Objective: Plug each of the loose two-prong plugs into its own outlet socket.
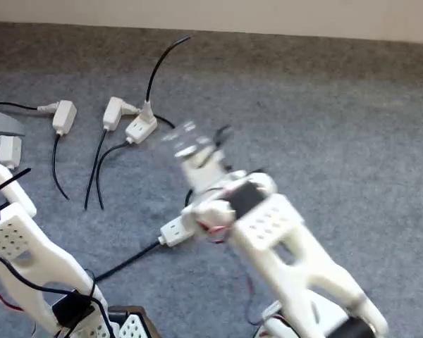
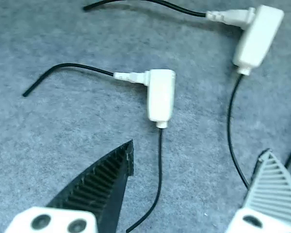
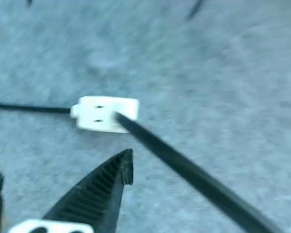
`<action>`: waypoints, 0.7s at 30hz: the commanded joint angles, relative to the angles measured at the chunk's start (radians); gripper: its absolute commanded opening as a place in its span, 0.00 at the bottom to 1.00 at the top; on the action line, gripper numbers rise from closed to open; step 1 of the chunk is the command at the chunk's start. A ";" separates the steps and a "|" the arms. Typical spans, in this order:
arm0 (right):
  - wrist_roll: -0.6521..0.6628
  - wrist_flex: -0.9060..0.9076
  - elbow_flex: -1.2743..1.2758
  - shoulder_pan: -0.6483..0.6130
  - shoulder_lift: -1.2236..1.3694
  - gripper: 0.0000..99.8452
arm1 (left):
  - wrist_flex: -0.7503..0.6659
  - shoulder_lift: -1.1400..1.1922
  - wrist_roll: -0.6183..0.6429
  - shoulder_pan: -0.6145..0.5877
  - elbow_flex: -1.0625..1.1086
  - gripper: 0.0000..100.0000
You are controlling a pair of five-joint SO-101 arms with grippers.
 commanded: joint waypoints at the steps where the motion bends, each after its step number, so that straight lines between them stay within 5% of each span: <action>1: 0.078 -0.059 0.145 0.263 -0.166 0.54 | 0.008 -0.111 -0.012 0.077 0.087 0.38; 4: 0.101 -0.225 0.366 0.420 -0.242 0.54 | 0.008 -0.260 -0.044 0.180 0.314 0.38; 11: 0.130 -0.521 0.714 0.519 -0.269 0.54 | -0.051 -0.745 -0.118 0.504 0.987 0.38; 17: 0.126 -0.625 0.814 0.532 -0.269 0.54 | -0.427 -1.010 -0.181 0.743 1.643 0.34; 21: 0.126 -0.650 0.825 0.532 -0.269 0.54 | -0.615 -1.033 -0.193 0.883 1.870 0.34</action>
